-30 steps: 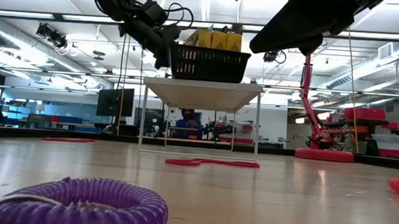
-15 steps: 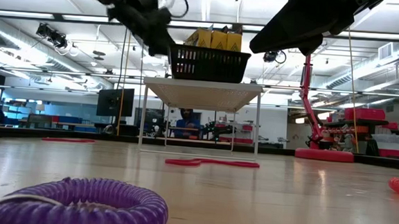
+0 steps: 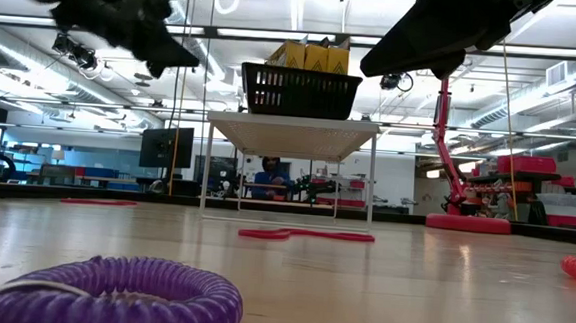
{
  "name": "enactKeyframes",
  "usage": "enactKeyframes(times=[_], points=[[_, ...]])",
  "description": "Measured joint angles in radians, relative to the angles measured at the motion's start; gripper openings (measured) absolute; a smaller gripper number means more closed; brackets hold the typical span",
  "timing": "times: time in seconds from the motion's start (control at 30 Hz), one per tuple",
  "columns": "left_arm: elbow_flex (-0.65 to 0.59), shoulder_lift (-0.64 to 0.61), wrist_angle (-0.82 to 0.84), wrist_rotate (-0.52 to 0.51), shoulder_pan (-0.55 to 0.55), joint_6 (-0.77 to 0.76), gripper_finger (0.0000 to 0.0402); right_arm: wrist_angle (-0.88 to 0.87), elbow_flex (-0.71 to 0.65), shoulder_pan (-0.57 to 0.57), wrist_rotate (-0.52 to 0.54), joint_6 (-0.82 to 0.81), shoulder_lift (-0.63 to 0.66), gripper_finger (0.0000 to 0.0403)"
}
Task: Pick & Place Office Desk Supplies
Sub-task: Put the orange spring keychain into the yellow bin on the shelf
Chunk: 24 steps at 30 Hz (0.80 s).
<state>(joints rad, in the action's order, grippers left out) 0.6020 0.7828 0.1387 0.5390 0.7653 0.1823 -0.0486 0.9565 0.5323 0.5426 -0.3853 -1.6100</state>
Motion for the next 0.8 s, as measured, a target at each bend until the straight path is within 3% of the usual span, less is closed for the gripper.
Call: enactKeyframes(times=[0.2,0.43,0.53,0.63,0.7,0.8], points=[[-0.286,-0.146,-0.377,-0.042,-0.046,-0.139,0.0015,0.000,0.000,-0.011,0.005,0.108,0.000,0.0027],[-0.527,-0.160,-0.804,-0.095,-0.082,-0.240,0.0014,0.047,0.000,-0.038,0.007,0.100,0.000,0.0027],[-0.573,-0.157,-0.854,-0.114,-0.086,-0.245,0.0014,0.057,0.000,-0.053,-0.019,0.006,-0.006,0.0027],[-0.587,-0.157,-0.860,-0.119,-0.086,-0.246,0.0014,0.019,0.002,-0.075,-0.176,-0.032,-0.005,0.0025],[-0.587,-0.157,-0.846,-0.118,-0.086,-0.247,0.0014,-0.080,0.002,-0.064,-0.239,-0.083,0.001,0.0016],[-0.587,-0.152,-0.846,-0.120,-0.085,-0.245,0.0014,-0.249,0.002,-0.005,-0.246,-0.199,0.001,0.0005]])
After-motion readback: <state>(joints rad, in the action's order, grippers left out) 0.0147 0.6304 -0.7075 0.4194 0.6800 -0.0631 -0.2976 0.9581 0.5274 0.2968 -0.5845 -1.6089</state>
